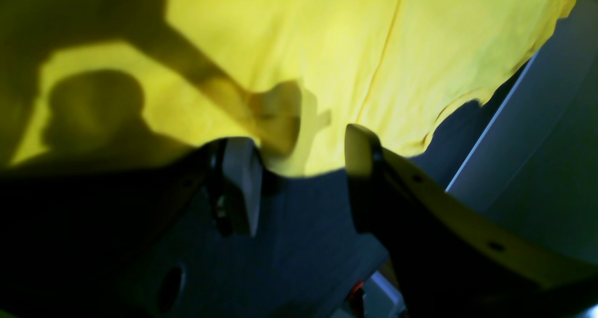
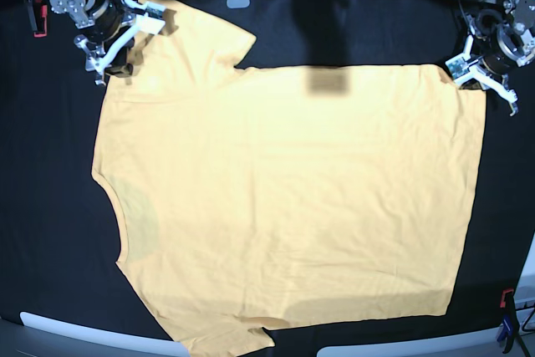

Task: Layout the t-shirt on the table in an organized manner, then fold the t-shirt properly
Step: 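Move the right gripper to the sleeve corner and grasp it, then lift both grasped corners and pull the shirt toward the arms, then drag the shirt with both grippers to straighten it on the table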

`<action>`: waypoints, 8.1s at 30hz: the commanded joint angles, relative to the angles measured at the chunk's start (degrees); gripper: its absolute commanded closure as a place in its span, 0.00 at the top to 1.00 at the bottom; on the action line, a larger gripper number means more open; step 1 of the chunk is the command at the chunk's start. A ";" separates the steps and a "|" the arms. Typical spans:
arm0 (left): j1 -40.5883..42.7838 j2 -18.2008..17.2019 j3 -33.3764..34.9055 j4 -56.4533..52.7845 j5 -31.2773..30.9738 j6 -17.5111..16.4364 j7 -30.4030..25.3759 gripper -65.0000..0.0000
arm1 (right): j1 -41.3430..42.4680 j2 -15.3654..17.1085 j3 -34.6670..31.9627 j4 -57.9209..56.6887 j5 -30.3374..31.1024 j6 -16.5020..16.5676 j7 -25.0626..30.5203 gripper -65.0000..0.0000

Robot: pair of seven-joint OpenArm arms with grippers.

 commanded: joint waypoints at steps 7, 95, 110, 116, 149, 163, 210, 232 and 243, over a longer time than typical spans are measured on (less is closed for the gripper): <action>-0.28 -1.09 -0.50 0.63 -0.07 0.63 -0.13 0.00 | 0.24 0.61 -1.53 0.72 0.44 -1.09 2.19 0.39; -5.55 8.59 -13.88 1.73 -22.62 4.50 1.55 0.00 | 21.73 -15.37 15.19 -4.74 31.32 -12.17 -5.01 0.00; -19.32 10.91 -11.43 -14.10 -22.62 1.88 -0.96 0.00 | 31.89 -17.11 15.02 -14.19 33.53 -5.86 -4.48 0.00; -22.60 12.70 -11.43 -18.32 -22.60 1.70 -1.62 0.00 | 31.91 -17.11 15.02 -14.19 35.95 -5.68 -4.50 0.00; -23.78 10.67 -11.54 -16.48 -23.34 2.32 6.75 0.48 | 32.83 -15.69 15.04 -13.29 37.83 -9.84 -4.94 0.39; -7.98 5.20 -11.52 -2.62 -13.38 -0.83 7.04 0.48 | 22.80 -8.83 15.04 -0.63 40.89 -9.77 -9.49 0.39; -10.49 0.79 0.90 -9.46 -1.92 5.79 4.26 0.00 | 10.21 -2.97 15.04 4.00 34.67 -5.22 -15.72 0.44; -10.51 0.79 0.90 -9.46 -1.97 5.79 4.24 0.00 | 12.11 -4.63 14.29 -6.69 32.54 2.49 -7.56 0.58; -10.49 0.79 0.90 -9.46 -1.99 5.79 4.31 0.00 | 24.52 -4.76 3.48 -12.68 29.92 1.42 -11.02 0.37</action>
